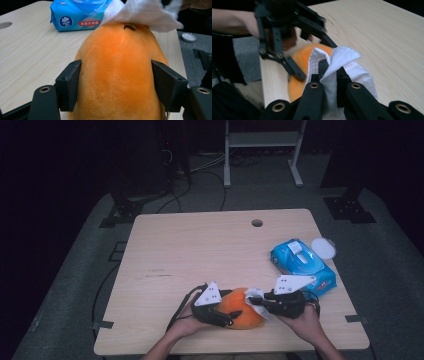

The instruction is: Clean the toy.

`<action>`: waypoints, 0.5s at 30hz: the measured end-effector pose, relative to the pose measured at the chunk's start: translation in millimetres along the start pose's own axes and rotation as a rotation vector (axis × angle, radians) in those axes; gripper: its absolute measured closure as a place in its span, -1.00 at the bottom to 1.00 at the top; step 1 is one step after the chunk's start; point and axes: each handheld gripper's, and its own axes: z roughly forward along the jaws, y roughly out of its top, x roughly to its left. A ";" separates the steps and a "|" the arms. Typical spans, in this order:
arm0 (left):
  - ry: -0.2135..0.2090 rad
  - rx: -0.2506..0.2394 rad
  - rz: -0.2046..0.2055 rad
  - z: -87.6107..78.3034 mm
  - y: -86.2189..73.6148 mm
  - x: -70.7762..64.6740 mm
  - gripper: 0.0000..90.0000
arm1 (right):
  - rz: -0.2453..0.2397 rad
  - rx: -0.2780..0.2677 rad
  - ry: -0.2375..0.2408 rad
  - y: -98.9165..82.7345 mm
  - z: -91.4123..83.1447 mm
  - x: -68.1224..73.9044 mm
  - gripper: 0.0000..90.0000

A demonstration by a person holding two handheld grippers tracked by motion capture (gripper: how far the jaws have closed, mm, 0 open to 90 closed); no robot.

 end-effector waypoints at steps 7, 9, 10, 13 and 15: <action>0.001 0.002 -0.002 -1.6 -1.2 -0.3 -0.34 | -0.023 0.025 -0.045 -1.3 2.2 -2.1 0.93; 0.001 0.006 0.003 -1.6 -0.7 -0.6 -0.34 | 0.002 0.025 -0.057 -8.1 -2.5 -9.5 0.93; 0.002 0.005 0.007 -1.0 0.0 -1.2 -0.34 | 0.013 0.023 -0.059 -9.8 -4.0 -11.5 0.93; 0.006 0.012 0.019 0.8 3.3 -4.0 -0.34 | 0.031 0.013 -0.048 -9.6 -4.8 -12.9 0.93; 0.009 0.012 0.033 2.7 5.5 -7.9 -0.35 | 0.015 0.008 -0.037 -6.1 -0.8 -8.7 0.92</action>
